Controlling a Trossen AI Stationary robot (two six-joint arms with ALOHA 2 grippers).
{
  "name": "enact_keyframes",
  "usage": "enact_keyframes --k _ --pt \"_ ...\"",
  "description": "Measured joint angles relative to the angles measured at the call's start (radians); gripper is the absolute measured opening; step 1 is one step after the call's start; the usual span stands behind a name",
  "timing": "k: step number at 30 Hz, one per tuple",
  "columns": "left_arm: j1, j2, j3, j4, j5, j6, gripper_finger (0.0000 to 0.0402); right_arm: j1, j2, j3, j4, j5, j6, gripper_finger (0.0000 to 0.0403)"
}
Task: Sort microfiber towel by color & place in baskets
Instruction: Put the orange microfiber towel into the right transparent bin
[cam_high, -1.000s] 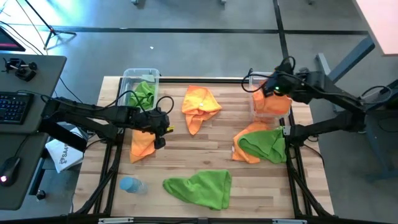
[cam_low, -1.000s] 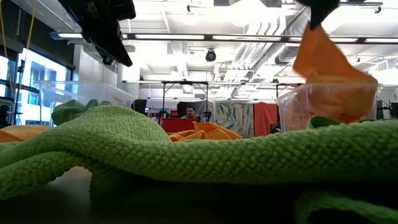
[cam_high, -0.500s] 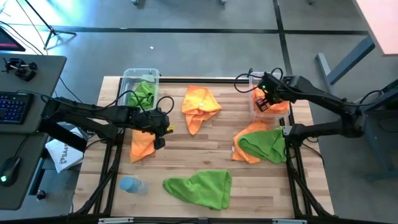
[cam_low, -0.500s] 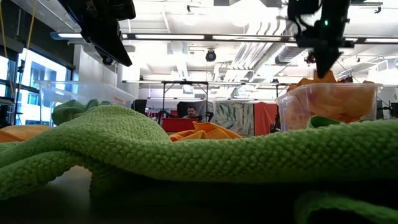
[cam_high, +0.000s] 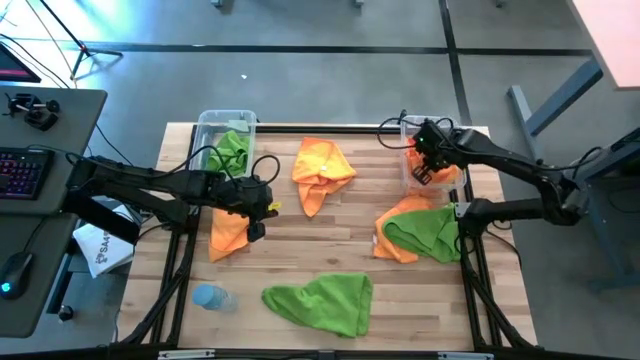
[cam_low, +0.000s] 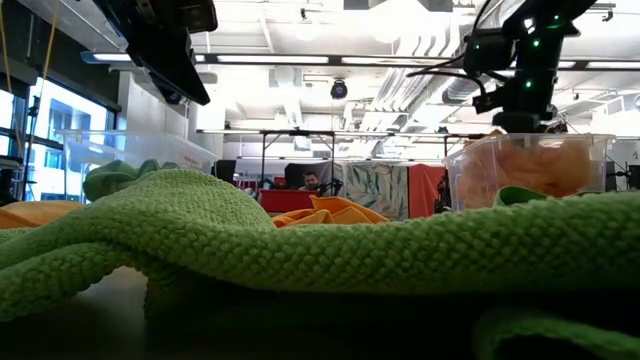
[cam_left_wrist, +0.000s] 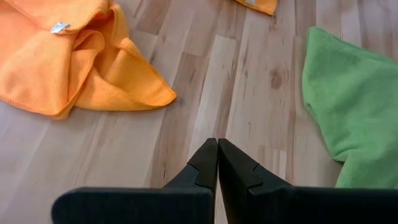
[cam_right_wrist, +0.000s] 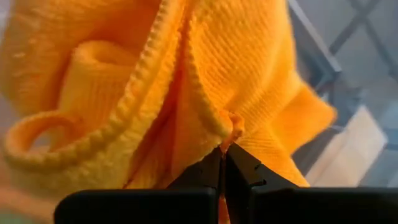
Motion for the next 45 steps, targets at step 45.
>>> enact_keyframes --k 45 --pt "0.000 0.000 0.001 0.000 0.000 -0.093 0.0000 -0.128 0.050 0.334 -0.207 -0.181 0.021 0.0118"
